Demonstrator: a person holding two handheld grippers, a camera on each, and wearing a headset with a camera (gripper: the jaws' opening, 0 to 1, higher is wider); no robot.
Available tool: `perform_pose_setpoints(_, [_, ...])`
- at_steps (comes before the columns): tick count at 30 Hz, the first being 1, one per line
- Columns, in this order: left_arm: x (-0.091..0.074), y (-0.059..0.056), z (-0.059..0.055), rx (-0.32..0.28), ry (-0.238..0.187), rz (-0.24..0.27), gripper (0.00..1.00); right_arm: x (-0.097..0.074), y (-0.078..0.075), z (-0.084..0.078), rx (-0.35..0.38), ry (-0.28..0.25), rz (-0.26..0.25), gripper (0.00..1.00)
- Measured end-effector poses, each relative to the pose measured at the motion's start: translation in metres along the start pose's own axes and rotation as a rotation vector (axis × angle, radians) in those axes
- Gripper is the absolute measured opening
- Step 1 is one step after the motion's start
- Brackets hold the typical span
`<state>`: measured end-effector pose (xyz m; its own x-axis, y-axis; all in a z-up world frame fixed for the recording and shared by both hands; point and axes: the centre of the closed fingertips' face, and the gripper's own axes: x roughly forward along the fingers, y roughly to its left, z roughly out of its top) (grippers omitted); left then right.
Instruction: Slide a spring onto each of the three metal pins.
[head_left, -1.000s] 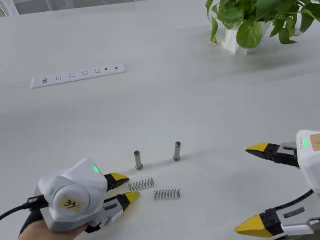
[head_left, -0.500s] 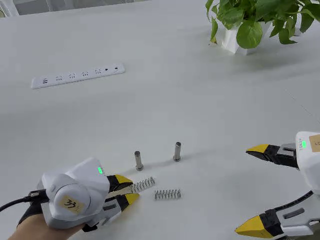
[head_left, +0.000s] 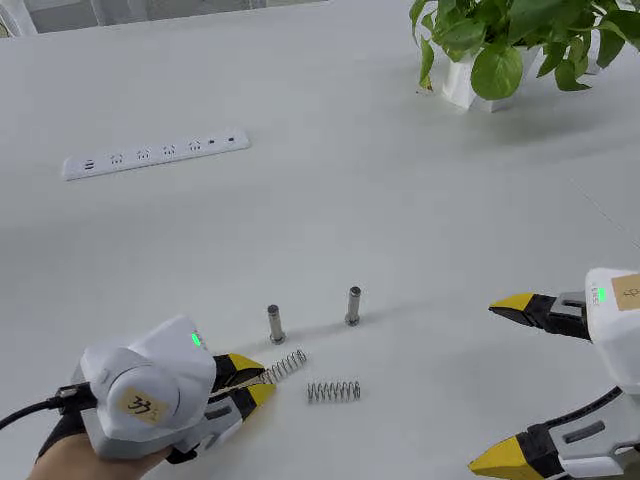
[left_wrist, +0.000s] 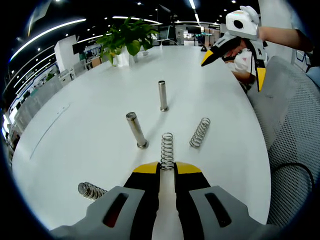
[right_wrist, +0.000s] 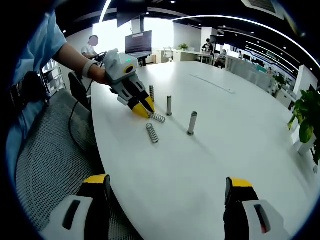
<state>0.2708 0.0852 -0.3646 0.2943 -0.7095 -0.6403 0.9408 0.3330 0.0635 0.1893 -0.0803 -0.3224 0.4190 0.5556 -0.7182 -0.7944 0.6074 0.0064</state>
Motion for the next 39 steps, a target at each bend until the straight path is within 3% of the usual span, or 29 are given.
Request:
perform_pose_setpoints(20, [0.003, 0.002, 0.004, -0.044, -0.02, 0.018, 0.07, 0.001, 0.004, 0.001, -0.001, 0.007, 0.007, 0.94])
perform_pose_setpoints(29, [-0.003, 0.002, 0.004, -0.096, -0.043, 0.038, 0.07, 0.004, 0.007, 0.005, -0.007, -0.002, 0.017, 0.94])
perform_pose_setpoints(39, [-0.012, -0.003, 0.005, -0.114, -0.074, 0.046, 0.07, 0.009, 0.01, 0.01, -0.01, -0.01, 0.038, 0.93])
